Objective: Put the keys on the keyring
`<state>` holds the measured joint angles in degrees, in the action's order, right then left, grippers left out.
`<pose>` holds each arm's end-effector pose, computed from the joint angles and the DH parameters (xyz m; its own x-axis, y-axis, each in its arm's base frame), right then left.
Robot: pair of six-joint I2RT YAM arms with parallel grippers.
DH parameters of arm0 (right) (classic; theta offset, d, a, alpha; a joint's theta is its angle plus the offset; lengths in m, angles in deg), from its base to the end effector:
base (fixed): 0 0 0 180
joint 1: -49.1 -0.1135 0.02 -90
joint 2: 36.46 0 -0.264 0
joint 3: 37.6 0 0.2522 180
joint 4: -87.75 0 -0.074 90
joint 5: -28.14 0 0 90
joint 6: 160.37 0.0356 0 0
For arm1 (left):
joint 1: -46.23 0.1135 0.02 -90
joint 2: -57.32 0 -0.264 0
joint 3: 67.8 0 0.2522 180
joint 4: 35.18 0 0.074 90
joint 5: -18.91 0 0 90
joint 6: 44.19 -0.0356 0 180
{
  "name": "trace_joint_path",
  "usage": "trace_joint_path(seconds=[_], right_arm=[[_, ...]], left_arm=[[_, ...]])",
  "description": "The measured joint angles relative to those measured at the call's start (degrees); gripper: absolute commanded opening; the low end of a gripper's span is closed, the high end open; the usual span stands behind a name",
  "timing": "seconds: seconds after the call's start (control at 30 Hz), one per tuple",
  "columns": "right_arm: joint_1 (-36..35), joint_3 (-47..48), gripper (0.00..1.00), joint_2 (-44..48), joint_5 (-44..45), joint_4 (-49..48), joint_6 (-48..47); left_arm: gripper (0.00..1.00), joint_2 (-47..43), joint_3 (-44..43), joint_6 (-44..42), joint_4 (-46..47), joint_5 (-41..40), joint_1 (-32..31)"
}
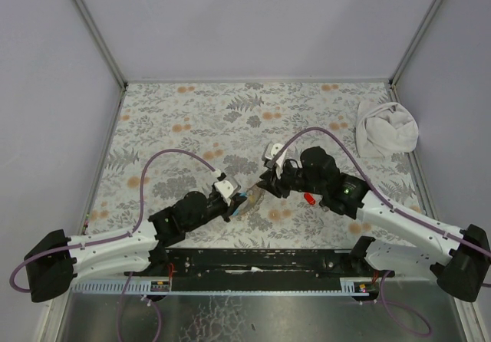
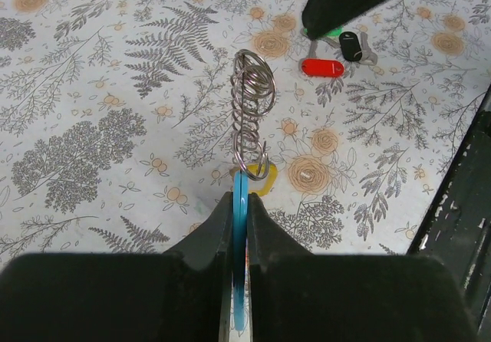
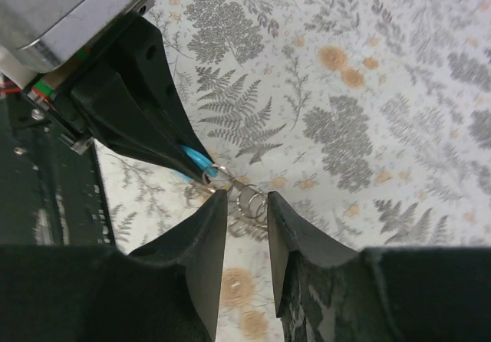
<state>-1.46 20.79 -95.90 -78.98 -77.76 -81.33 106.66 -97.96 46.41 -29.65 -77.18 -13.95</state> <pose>0.1456 0.1936 0.3073 0.0075 -0.2769 -0.9609 -0.9339 0.3417 -0.1057 0.0990 -0.1651 0.2051 -0.1258 0.1986 -0.9720 0.8102 0.5860 0.0149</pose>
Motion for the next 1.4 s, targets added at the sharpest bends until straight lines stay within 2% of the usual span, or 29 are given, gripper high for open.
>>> trace_joint_path(seconds=[0.23, 0.43, 0.83, 1.17, 1.4], right_arm=[[0.0, 2.1, 0.35, -0.9, 4.3, 6.8, 13.9], [0.0, 4.3, 0.34, -3.7, 6.6, 10.4, 18.9], [2.6, 6.0, 0.24, -9.0, 5.6, 10.7, 22.6], [3.1, 6.0, 0.29, -8.2, 5.0, 10.6, 23.4], [3.1, 6.0, 0.26, -5.3, 4.0, 10.6, 23.5]], left_arm=[[0.0, 0.7, -0.2, 0.8, 0.3, -0.8, 0.0], [0.0, 1.0, -0.3, 1.1, 0.7, -0.8, 0.0], [0.0, 1.3, -0.3, 1.3, 1.0, -0.8, 0.0], [0.0, 1.6, -0.3, 1.6, 1.4, -0.8, 0.0], [0.0, 1.8, -0.3, 1.7, 1.6, -0.8, 0.0]])
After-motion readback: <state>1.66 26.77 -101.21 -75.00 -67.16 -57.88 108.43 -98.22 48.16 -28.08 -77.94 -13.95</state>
